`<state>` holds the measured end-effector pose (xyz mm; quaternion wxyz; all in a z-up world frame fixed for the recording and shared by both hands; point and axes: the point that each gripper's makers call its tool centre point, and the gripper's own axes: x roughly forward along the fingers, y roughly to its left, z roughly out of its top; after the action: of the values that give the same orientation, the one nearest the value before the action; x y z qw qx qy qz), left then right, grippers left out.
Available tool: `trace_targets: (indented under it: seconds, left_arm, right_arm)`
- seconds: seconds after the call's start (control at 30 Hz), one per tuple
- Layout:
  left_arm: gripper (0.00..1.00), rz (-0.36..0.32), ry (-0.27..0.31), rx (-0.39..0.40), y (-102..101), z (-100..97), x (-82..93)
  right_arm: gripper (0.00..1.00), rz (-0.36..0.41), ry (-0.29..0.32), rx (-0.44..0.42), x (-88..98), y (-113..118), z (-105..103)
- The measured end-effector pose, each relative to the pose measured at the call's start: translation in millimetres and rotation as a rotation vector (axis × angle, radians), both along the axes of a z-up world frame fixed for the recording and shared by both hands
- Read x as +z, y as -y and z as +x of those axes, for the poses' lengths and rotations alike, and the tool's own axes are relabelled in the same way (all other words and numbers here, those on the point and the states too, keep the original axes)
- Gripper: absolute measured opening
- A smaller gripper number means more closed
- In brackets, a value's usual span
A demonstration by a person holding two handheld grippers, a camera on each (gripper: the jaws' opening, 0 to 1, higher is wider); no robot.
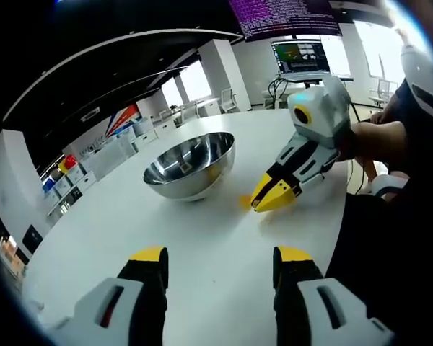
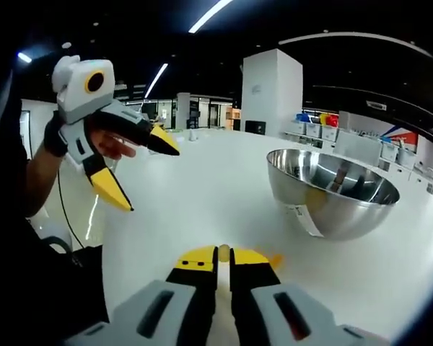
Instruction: Pick up the QQ candy scattered on the table and place it into the stainless steel bowl on the table
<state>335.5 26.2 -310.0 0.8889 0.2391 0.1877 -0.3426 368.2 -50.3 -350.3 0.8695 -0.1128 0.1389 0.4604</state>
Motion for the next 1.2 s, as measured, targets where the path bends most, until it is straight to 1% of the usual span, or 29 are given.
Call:
trace_targets:
  seconds: [0.13, 0.33, 0.57, 0.7, 1.2]
  left_arm:
    - [0.58, -0.003, 0.002, -0.003, 1, -0.6, 1.0]
    - [0.58, 0.001, 0.002, 0.0, 0, -0.4, 0.3]
    - [0.58, 0.001, 0.003, 0.001, 0, -0.5, 0.7]
    - [0.58, 0.021, 0.011, 0.009, -2, 0.9, 0.0]
    - [0.58, 0.018, 0.003, 0.01, -3, 1.5, -2.6]
  right_arm:
    - [0.05, 0.005, 0.001, -0.002, 2.5, 2, 1]
    - [0.05, 0.016, 0.02, -0.009, 13.8, 6, 3]
    - [0.05, 0.023, 0.026, -0.014, 18.6, 8, 3]
    - [0.05, 0.034, 0.039, -0.022, 28.8, 10, 3]
    - [0.05, 0.059, 0.093, -0.037, 58.9, 17, 8]
